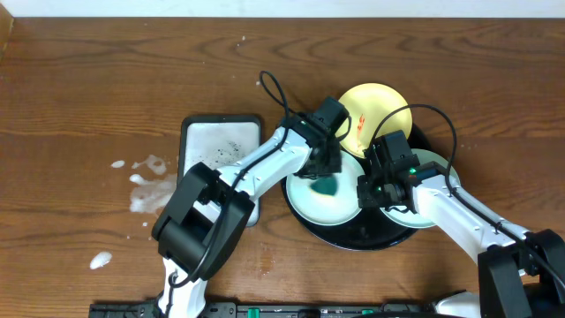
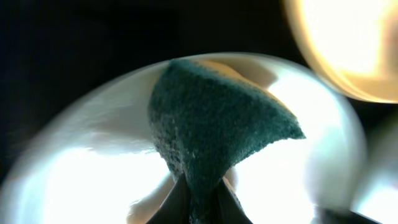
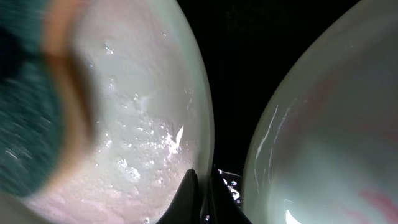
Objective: Clean dirty plates on tray and stack at the side
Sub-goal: 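Scrub the held pale green plate with the sponge in the left gripper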
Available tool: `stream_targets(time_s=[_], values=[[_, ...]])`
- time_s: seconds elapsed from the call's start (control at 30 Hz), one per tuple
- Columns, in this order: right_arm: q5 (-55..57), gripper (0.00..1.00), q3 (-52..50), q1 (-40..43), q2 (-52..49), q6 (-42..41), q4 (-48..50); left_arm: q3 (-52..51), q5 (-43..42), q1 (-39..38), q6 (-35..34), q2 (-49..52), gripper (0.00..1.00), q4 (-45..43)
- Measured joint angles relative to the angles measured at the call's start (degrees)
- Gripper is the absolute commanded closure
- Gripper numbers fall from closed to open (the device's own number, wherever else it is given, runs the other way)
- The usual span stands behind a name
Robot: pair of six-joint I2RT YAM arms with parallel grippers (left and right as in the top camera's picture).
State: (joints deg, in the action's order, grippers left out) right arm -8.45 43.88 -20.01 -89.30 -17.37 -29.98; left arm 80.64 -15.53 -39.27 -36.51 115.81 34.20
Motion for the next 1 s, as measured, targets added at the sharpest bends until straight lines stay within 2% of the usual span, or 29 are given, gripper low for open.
stream_targets(time_s=[0.23,0.4,0.6,0.73,0.9,1.0], values=[[0.7,0.99,0.0,0.0,0.0,0.0,-0.2,-0.1,-7.0,-3.6,-1.6,0.7,0.92,0.2],[0.8,0.99,0.0,0.0,0.0,0.0,-0.4,-1.6,-8.8,-4.4,-3.7,0.7,0.92,0.9],[0.9,0.99,0.0,0.0,0.0,0.0,-0.6,-1.6,-9.3,-4.0,-4.0,0.7,0.93,5.6],[0.7,0.99,0.0,0.0,0.0,0.0,-0.7,-1.0,-3.2,-3.8,-4.0,0.2,0.93,11.3],[0.1,0.99,0.0,0.0,0.0,0.0,-0.9,0.8,13.7,-2.6,-4.0,-0.2,0.93,19.9],[-1.3,0.99,0.0,-0.1,0.0,0.0,-1.1,2.3,19.8,-2.5,-4.0,-0.2,0.93,22.1]])
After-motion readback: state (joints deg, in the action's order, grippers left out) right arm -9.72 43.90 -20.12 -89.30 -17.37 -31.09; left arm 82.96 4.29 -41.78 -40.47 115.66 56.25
